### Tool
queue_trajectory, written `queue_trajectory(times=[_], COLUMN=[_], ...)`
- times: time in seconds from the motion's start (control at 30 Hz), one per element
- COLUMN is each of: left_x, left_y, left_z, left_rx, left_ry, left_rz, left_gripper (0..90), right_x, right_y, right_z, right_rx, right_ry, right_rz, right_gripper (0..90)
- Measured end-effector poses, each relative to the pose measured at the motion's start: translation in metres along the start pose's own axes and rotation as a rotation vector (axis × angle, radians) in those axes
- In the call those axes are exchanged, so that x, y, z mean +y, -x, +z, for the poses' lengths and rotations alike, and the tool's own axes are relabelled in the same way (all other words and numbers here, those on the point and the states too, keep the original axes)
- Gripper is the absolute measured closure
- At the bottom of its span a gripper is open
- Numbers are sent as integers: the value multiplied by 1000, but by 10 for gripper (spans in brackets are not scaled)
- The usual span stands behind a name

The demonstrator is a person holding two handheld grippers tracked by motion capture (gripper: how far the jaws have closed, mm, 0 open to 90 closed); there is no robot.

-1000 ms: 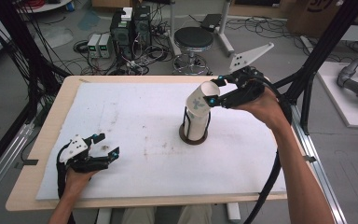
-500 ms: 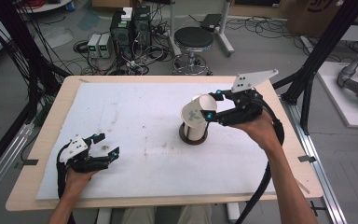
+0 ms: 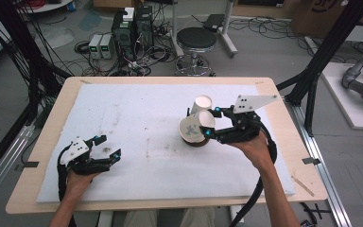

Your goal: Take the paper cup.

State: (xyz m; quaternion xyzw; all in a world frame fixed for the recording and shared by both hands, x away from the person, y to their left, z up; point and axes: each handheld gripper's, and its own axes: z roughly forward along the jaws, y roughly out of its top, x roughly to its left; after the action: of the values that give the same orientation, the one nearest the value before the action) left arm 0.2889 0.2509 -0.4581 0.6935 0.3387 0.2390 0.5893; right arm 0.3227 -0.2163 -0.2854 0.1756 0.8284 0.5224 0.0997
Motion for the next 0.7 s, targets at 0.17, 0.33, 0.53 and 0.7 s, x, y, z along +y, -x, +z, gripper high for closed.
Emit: queue_trajectory(times=[0.17, 0.33, 0.53, 0.7], left_x=[0, 0, 0, 0], left_y=[0, 0, 0, 0], left_z=[0, 0, 0, 0], left_rx=[-1, -2, -6, -3], left_ry=[0, 0, 1, -2], left_rz=[-3, 0, 0, 4], left_gripper=[159, 158, 159, 159], right_x=[-10, -18, -36, -50], right_y=[-6, -14, -26, -32], right_z=[4, 5, 5, 9], right_rx=[6, 13, 9, 18], right_ry=[21, 39, 71, 91], right_rz=[1, -2, -11, 7], right_gripper=[376, 376, 375, 376])
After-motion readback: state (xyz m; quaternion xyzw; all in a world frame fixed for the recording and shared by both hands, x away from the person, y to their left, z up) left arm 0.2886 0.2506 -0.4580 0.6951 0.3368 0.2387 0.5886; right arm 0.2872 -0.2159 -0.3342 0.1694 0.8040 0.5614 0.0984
